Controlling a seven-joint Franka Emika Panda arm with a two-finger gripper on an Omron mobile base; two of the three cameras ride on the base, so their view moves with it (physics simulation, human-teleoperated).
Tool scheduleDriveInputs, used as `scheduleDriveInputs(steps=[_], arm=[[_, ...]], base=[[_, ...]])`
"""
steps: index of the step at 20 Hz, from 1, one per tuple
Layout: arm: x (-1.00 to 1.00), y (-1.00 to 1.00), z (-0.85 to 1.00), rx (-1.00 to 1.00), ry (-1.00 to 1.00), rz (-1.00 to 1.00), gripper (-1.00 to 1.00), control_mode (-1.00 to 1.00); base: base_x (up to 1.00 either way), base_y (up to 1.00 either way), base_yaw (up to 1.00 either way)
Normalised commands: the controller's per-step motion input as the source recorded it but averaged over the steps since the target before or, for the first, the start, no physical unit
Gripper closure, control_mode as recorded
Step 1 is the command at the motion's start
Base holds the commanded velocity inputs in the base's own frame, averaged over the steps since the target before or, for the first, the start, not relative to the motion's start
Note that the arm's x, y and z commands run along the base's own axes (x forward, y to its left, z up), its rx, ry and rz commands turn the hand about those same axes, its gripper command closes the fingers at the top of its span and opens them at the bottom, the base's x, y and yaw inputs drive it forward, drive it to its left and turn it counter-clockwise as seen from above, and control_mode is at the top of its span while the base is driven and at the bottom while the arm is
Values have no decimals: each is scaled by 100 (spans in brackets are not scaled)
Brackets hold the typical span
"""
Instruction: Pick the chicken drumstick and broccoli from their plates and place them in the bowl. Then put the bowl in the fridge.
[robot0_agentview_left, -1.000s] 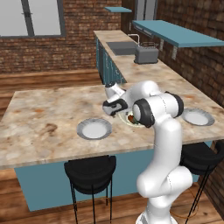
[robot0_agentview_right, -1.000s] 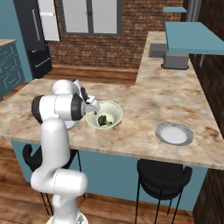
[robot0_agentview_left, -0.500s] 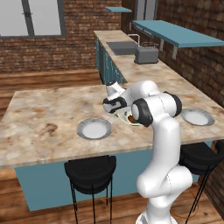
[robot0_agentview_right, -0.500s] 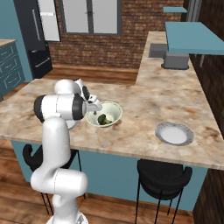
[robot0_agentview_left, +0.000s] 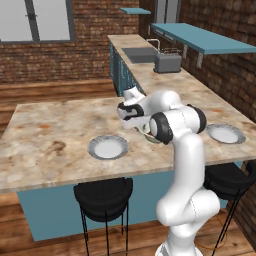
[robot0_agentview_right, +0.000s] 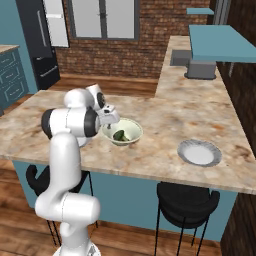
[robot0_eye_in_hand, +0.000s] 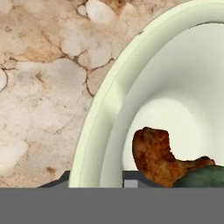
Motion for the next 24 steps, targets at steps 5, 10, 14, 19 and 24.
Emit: scheduleDriveInputs(steps=[5,10,14,19,24], arm=[[-3,0,11,0,17,10,100,-100],[-12,13,14,-3,0,9,100,-100],[-24,22,9,-12,-9,5,100,-100],[-30,27,10,-12,-9,3,100,-100],[-40,32,11,-6,-9,1,100,-100]], base=[[0,0,0],[0,0,0],[0,0,0],[0,0,0],[0,0,0]])
